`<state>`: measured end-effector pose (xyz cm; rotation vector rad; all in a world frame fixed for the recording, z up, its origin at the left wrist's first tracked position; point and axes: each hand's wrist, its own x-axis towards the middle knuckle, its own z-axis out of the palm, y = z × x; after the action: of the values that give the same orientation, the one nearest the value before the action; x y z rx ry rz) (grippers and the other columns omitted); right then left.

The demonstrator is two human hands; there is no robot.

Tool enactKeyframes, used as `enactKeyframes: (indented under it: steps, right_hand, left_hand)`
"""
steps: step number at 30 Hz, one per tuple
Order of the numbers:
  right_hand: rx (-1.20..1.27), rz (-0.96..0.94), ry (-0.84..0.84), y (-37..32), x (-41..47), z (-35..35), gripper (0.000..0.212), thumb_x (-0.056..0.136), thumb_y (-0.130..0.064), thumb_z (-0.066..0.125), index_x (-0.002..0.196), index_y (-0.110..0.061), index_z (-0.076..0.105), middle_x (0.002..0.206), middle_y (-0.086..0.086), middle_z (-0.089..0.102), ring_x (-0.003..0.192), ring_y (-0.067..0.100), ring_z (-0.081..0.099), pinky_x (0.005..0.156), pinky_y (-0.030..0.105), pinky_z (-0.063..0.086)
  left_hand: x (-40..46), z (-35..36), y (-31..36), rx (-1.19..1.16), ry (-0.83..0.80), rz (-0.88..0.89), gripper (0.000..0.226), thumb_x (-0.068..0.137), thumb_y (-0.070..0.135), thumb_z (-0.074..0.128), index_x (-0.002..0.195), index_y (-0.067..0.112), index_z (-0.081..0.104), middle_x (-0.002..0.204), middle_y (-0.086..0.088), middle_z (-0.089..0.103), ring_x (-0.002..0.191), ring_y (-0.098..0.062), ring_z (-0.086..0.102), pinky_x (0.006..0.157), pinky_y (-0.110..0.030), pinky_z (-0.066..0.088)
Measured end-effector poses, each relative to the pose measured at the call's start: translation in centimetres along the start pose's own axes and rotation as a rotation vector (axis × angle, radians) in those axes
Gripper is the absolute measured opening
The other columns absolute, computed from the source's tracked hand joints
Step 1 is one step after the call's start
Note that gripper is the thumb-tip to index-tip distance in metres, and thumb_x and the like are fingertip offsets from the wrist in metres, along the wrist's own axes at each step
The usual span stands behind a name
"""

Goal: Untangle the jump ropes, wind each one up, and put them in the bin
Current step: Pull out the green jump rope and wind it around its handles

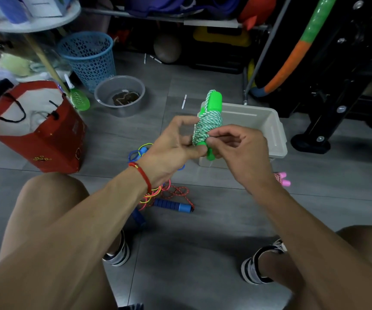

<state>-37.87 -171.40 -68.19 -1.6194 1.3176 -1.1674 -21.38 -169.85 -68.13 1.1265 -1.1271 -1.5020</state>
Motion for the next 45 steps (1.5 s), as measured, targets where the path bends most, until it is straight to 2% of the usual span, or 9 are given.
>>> enactKeyframes:
  steps: [5,8,14,19,22,25,30,41,45]
  right_hand:
    - [0.034,0.081,-0.003,-0.6,-0.3,0.3,0.003,0.084,-0.011,0.080,0.085,-0.013,0.077,0.068,0.003,0.073,0.059,0.018,0.069,0.059,0.034,0.061]
    - [0.106,0.157,-0.026,-0.8,-0.3,0.4,0.001,0.085,-0.009,0.077,0.085,-0.010,0.077,0.067,0.007,0.072,0.058,0.016,0.065,0.060,0.032,0.059]
    - [0.049,0.179,-0.226,-1.3,0.5,-1.2,0.018,0.088,0.002,0.063,0.095,-0.011,0.074,0.076,0.010,0.072,0.067,0.018,0.065,0.071,0.036,0.058]
    - [-0.275,-0.049,-0.299,-1.3,0.8,-1.9,0.015,0.082,-0.016,0.080,0.093,-0.023,0.071,0.066,-0.003,0.057,0.058,0.004,0.045,0.061,0.027,0.041]
    - [-0.396,-0.152,-0.317,-1.3,1.2,-2.4,0.018,0.078,-0.025,0.084,0.091,-0.024,0.072,0.076,-0.001,0.050,0.063,0.007,0.041,0.062,0.028,0.039]
    - [-0.395,-0.180,-0.332,-1.0,0.7,-2.5,0.020,0.074,-0.027,0.086,0.086,-0.023,0.071,0.077,-0.003,0.049,0.066,0.008,0.042,0.062,0.032,0.042]
    - [-0.265,-0.049,-0.354,-0.7,0.5,-2.2,0.018,0.080,-0.034,0.083,0.078,-0.020,0.072,0.064,-0.004,0.050,0.060,0.009,0.041,0.058,0.034,0.039]
    - [-0.286,-0.063,-0.570,-1.1,1.5,-3.9,0.015,0.083,-0.022,0.081,0.077,-0.013,0.071,0.075,0.015,0.058,0.063,0.014,0.045,0.060,0.038,0.042]
    - [-0.226,-0.106,-0.525,-0.5,1.4,-3.2,0.016,0.081,-0.020,0.085,0.078,-0.010,0.073,0.071,0.006,0.055,0.061,0.012,0.045,0.059,0.034,0.041]
  left_hand:
    - [0.2,-0.1,-0.6,0.392,0.114,0.123,0.047,0.067,0.018,0.076,0.108,0.027,0.053,0.106,-0.016,0.067,0.074,-0.028,0.066,0.076,-0.056,0.058]
    - [0.2,-0.3,-1.0,0.640,0.158,0.268,0.034,0.075,0.017,0.072,0.104,0.029,0.058,0.096,-0.005,0.071,0.066,-0.022,0.068,0.064,-0.042,0.057]
    - [0.0,-0.4,-0.8,0.655,0.131,0.375,0.025,0.082,0.011,0.068,0.101,0.020,0.056,0.077,-0.003,0.069,0.069,-0.028,0.066,0.065,-0.044,0.057]
    - [0.3,-0.6,-0.5,0.678,0.108,0.385,0.021,0.081,0.008,0.066,0.096,0.017,0.054,0.071,-0.001,0.067,0.064,-0.027,0.059,0.063,-0.044,0.054]
    - [0.5,-1.1,-0.4,0.708,-0.004,0.345,0.022,0.083,0.015,0.063,0.101,0.021,0.053,0.074,-0.001,0.067,0.067,-0.032,0.058,0.066,-0.049,0.054]
    - [0.5,-1.5,-0.4,0.724,-0.108,0.289,0.029,0.084,0.017,0.062,0.110,0.022,0.050,0.080,-0.006,0.067,0.071,-0.037,0.060,0.069,-0.051,0.054]
    - [0.3,-1.6,-0.3,0.713,-0.158,0.255,0.029,0.085,0.007,0.064,0.109,0.015,0.050,0.078,-0.002,0.069,0.067,-0.023,0.063,0.063,-0.038,0.051]
    - [0.1,-1.3,0.0,0.744,-0.197,0.187,0.029,0.078,0.020,0.062,0.106,0.024,0.058,0.084,-0.009,0.070,0.075,-0.039,0.061,0.070,-0.056,0.053]
    - [0.1,-1.5,0.4,0.759,-0.179,0.178,0.029,0.077,0.021,0.061,0.106,0.023,0.057,0.082,-0.013,0.067,0.072,-0.039,0.059,0.066,-0.054,0.053]
